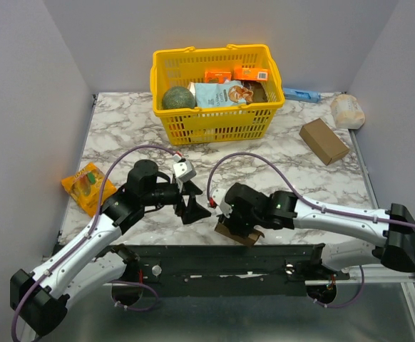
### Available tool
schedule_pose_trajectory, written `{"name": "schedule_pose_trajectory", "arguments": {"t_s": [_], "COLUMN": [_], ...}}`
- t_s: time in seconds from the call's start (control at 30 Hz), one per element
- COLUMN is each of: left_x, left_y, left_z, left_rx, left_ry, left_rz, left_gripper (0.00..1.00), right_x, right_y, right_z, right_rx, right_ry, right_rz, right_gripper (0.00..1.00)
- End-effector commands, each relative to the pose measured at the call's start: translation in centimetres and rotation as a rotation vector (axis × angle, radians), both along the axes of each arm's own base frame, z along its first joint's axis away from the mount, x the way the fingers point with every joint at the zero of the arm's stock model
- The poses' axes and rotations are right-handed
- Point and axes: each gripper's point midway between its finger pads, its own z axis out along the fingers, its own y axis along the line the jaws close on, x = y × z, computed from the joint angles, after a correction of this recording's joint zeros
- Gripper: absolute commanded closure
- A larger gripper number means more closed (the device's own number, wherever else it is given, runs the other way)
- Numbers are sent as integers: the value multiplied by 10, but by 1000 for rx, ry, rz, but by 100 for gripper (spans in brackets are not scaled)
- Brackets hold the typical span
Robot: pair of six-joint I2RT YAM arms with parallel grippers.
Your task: Fold the paper box
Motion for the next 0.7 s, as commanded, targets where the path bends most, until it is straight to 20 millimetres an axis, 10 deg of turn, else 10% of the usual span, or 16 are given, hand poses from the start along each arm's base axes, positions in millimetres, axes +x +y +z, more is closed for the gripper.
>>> {"name": "schedule_pose_trajectory", "arguments": {"t_s": [0.0,0.67], "left_x": [-21,-42], "left_y": [-12,-27], "left_z": [-1,-21], "left_rx": [-27,34], "left_ry": [92,105], "left_rz": [-159,-236], "left_gripper": [1,1], "right_x": [-3,-29], "right_y": [14,15], "right_z": [49,98], "right_rx": [168,327], "right_ry": [-27,53], "right_rz": [105,238], "right_gripper": [65,67]}}
